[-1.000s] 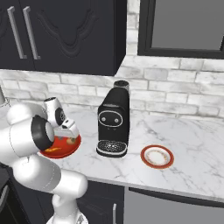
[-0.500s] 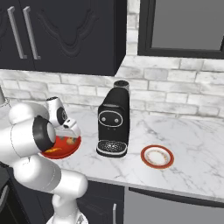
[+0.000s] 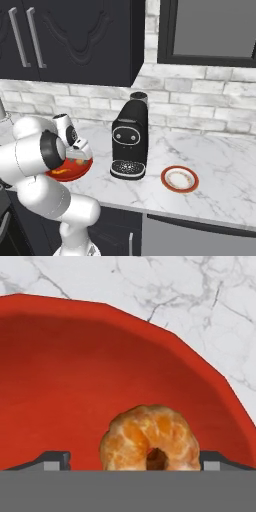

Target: Remove the tangerine from the bowl and place it on the small plate. Then place the bowl with only the shrimp in the microwave, close the door, and press the start button to microwave the shrimp.

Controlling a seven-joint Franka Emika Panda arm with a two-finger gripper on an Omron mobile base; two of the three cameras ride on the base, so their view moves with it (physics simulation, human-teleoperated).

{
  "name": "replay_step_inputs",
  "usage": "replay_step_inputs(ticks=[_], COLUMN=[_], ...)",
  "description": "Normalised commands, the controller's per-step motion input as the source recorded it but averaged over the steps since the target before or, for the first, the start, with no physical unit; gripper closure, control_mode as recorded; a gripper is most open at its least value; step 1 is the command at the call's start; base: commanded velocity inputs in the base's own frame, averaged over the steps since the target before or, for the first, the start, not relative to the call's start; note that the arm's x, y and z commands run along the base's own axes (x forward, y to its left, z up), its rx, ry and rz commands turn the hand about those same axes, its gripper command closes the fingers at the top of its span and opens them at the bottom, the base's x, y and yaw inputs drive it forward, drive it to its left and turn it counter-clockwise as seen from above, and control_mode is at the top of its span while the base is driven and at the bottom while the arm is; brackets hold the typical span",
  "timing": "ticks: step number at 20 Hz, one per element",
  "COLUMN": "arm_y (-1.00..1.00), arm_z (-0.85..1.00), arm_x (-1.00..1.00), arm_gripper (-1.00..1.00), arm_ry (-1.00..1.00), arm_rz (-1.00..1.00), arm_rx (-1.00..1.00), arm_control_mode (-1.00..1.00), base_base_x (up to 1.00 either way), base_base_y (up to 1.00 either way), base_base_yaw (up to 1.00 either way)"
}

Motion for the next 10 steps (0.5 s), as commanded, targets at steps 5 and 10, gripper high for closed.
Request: replay_step_inputs(ticks=[5, 10], arm_y=[0.0, -0.01], arm_z=[-0.12, 0.04], arm_x=[-0.01, -0.12], arm_gripper=[1.0, 1.0], arm_ry=[0.0, -0.03], arm_rz=[0.0, 0.0], arm_rx=[0.0, 0.0], arm_control_mode=[-1.0, -1.0], base_base_x=[0.0, 0.0], base_base_y=[0.0, 0.0], base_base_yaw=[0.0, 0.0])
